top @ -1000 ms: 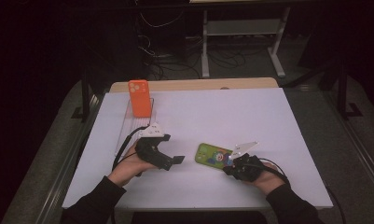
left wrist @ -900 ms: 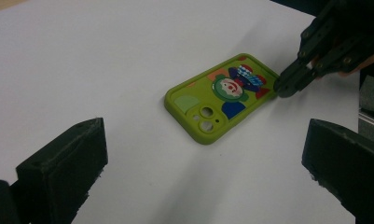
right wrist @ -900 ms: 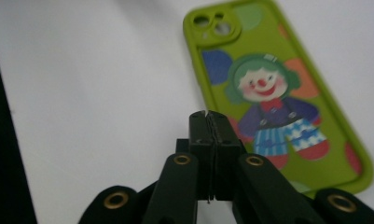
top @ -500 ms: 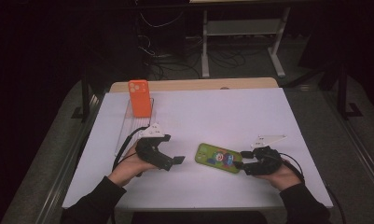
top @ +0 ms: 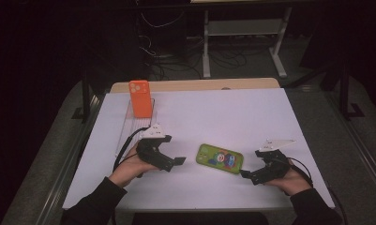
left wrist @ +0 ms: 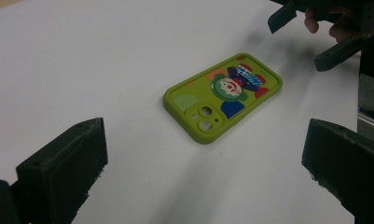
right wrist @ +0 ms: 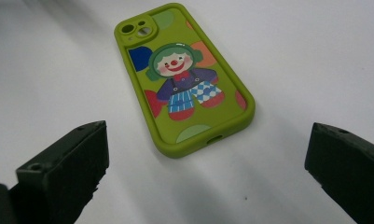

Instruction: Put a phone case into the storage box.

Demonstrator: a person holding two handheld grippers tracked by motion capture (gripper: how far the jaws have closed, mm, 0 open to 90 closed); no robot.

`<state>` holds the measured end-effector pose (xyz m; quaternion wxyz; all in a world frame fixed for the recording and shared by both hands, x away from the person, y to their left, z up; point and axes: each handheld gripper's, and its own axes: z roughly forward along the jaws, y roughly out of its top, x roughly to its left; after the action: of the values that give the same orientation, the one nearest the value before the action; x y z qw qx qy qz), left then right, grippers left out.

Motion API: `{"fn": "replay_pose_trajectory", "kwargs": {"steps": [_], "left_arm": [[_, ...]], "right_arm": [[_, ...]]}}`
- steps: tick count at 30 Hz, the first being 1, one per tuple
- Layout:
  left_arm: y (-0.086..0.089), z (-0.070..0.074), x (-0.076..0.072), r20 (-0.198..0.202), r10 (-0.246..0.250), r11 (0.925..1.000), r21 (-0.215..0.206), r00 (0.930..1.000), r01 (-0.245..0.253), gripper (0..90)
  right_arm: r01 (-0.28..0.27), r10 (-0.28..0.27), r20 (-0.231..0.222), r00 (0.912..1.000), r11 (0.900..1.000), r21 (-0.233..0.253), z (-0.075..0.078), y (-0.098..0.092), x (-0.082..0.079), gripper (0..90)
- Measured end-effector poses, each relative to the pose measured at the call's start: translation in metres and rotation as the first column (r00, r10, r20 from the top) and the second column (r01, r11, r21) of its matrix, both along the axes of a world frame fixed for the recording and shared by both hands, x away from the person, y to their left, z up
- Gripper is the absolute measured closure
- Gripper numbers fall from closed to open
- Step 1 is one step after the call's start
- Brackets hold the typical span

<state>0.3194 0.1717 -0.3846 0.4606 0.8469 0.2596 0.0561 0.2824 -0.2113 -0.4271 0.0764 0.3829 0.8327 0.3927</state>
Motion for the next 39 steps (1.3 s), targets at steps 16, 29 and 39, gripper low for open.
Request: {"fn": "replay_pose_trajectory", "kwargs": {"steps": [16, 29, 39], "left_arm": [[0.000, 0.000, 0.000, 0.001, 0.000, 1.0000, -0.003, 1.0000, 0.000, 0.0], [0.000, 0.000, 0.000, -0.001, -0.002, 1.0000, -0.005, 1.0000, 0.002, 0.0], [-0.001, -0.001, 0.000, -0.004, -0.005, 1.0000, -0.007, 1.0000, 0.005, 0.0]], "right_arm": [[-0.025, 0.025, -0.001, 0.9997, 0.999, -0.019, 0.015, 0.005, 0.011, 0.0], [-0.108, 0.108, 0.018, 0.9939, 0.994, -0.032, 0.030, 0.024, 0.040, 0.0], [-0.208, 0.208, -0.003, 0.9781, 0.976, -0.059, 0.028, 0.053, 0.064, 0.0]]}}
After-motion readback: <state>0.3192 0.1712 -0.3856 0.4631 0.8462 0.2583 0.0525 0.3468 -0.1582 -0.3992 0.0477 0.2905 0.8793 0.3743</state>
